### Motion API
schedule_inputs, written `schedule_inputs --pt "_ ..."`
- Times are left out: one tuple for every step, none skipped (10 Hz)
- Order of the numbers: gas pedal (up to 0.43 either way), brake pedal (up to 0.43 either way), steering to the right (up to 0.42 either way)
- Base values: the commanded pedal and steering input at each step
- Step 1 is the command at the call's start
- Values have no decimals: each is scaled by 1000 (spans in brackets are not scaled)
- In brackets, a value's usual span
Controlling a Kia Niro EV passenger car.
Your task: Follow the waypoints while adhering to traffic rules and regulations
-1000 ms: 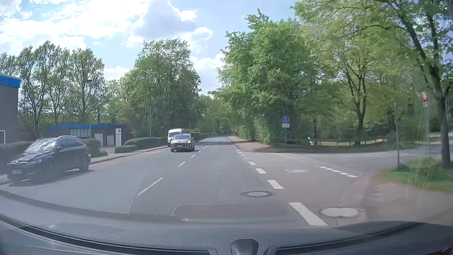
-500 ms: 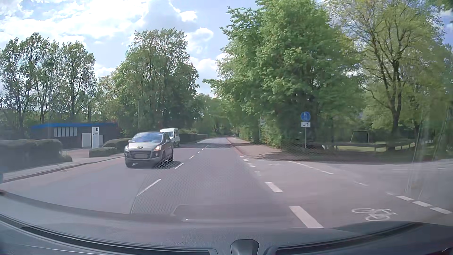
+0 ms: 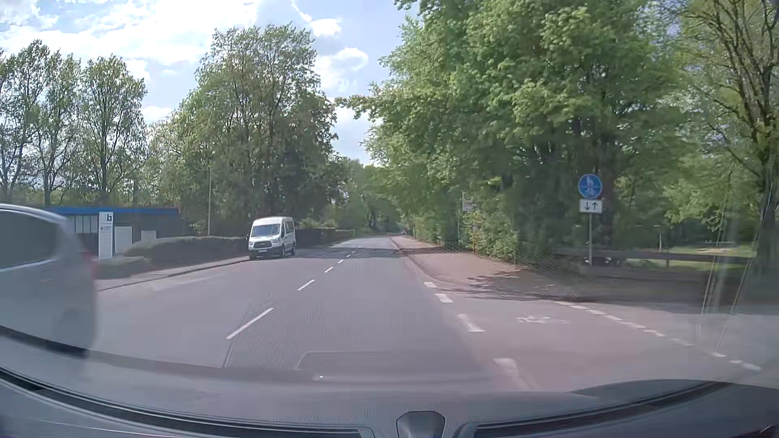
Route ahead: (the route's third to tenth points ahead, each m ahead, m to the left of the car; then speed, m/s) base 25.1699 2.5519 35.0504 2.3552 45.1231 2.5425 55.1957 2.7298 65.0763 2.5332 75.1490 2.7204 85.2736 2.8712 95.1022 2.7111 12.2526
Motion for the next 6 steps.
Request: schedule_inputs --pt "67 0 -3" --pt "67 0 -3" --pt "67 0 -3" --pt "67 0 -3" --pt "67 0 -4" --pt "67 0 -4"
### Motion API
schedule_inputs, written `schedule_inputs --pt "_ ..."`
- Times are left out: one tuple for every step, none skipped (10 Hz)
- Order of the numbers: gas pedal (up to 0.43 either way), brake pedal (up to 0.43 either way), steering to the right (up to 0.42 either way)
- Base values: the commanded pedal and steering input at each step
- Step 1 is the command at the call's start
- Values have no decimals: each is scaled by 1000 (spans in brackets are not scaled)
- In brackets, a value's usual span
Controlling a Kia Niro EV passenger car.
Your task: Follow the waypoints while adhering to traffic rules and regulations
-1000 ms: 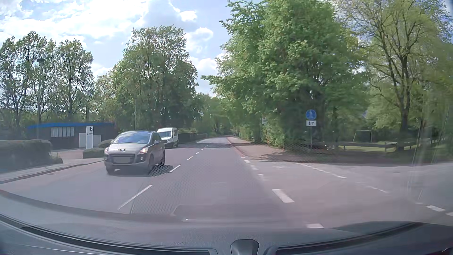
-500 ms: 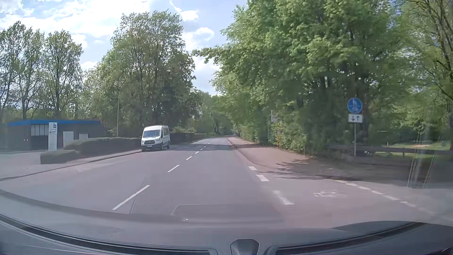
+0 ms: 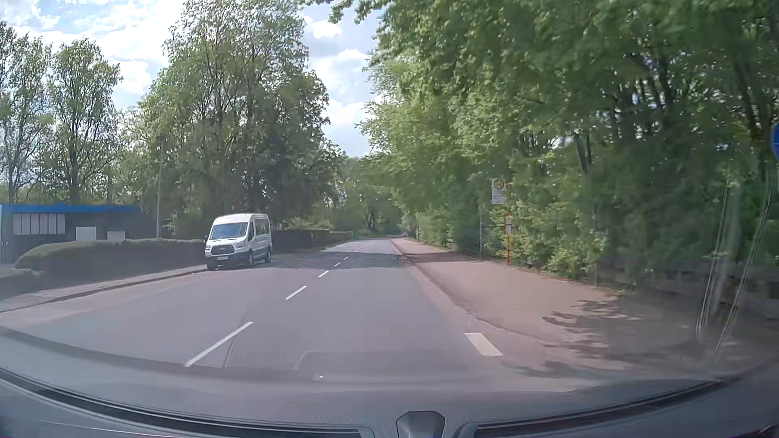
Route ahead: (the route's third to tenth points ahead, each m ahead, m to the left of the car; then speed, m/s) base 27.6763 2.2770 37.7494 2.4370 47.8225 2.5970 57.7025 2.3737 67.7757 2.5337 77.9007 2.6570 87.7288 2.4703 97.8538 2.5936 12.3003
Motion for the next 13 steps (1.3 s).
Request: schedule_inputs --pt "67 0 -6" --pt "67 0 -7" --pt "67 0 -7" --pt "67 0 -9" --pt "67 0 -10" --pt "67 0 -10" --pt "67 0 -7" --pt "67 0 -6" --pt "67 0 -6" --pt "67 0 -6" --pt "67 0 -6" --pt "67 0 -6" --pt "67 0 -5"
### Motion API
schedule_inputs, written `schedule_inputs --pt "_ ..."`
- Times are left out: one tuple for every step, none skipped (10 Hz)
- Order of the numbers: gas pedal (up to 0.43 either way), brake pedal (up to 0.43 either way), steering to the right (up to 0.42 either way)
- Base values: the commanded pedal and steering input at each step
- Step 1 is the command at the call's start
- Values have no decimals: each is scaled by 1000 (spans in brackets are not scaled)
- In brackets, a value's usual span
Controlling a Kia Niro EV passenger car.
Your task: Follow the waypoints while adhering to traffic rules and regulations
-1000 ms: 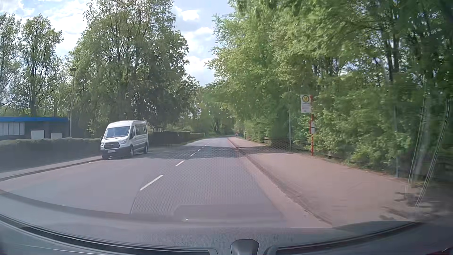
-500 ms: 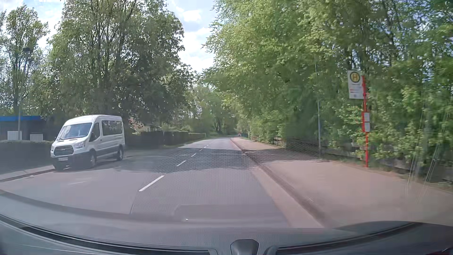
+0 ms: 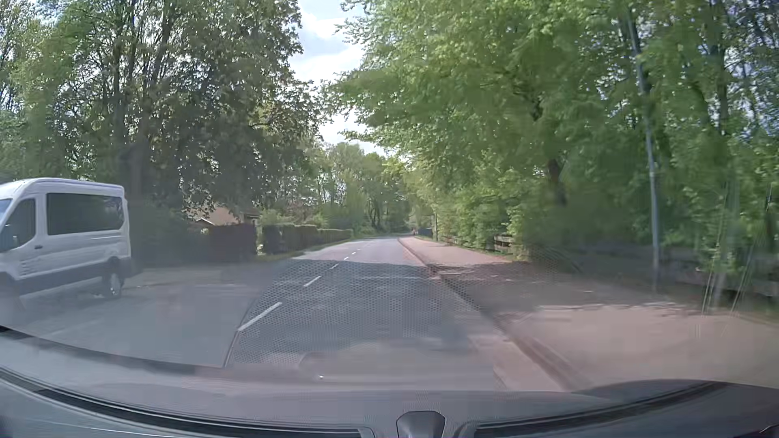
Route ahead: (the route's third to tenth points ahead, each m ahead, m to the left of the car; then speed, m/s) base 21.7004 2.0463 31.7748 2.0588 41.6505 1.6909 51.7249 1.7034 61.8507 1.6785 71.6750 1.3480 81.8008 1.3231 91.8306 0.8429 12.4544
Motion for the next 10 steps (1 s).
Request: schedule_inputs --pt "67 0 -5" --pt "67 0 -4" --pt "59 0 -4" --pt "59 0 -4" --pt "59 0 -4" --pt "59 0 -3" --pt "59 0 -3" --pt "59 0 -3" --pt "47 0 -3" --pt "47 0 -2"
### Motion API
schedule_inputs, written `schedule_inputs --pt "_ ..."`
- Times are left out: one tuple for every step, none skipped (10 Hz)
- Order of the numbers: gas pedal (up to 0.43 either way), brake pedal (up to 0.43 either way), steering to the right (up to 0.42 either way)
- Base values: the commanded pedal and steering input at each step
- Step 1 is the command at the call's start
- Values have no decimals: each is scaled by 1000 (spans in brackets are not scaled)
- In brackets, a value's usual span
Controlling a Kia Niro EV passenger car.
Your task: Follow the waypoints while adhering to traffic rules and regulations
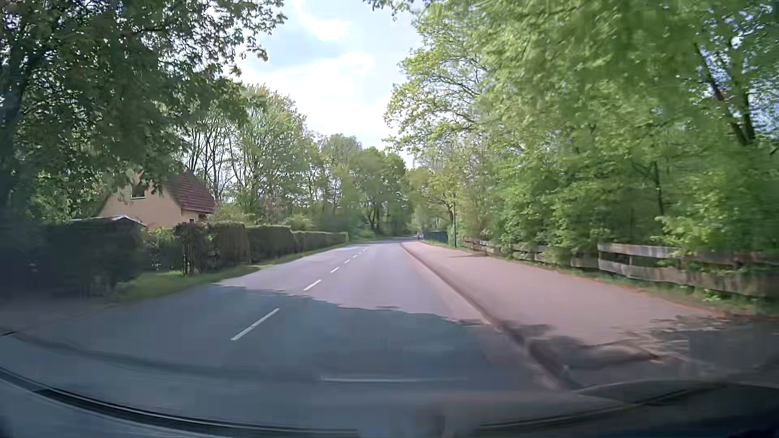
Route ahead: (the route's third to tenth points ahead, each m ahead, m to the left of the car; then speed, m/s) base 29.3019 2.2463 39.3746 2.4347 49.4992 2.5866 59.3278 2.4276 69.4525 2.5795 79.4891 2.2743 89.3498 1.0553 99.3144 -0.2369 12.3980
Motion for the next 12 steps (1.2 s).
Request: schedule_inputs --pt "47 0 -1" --pt "47 0 -1" --pt "39 0 -1" --pt "39 0 -1" --pt "47 0 -1" --pt "47 0 -1" --pt "59 0 -1" --pt "59 0 -1" --pt "59 0 -1" --pt "59 0 -1" --pt "59 0 -2" --pt "59 0 -4"
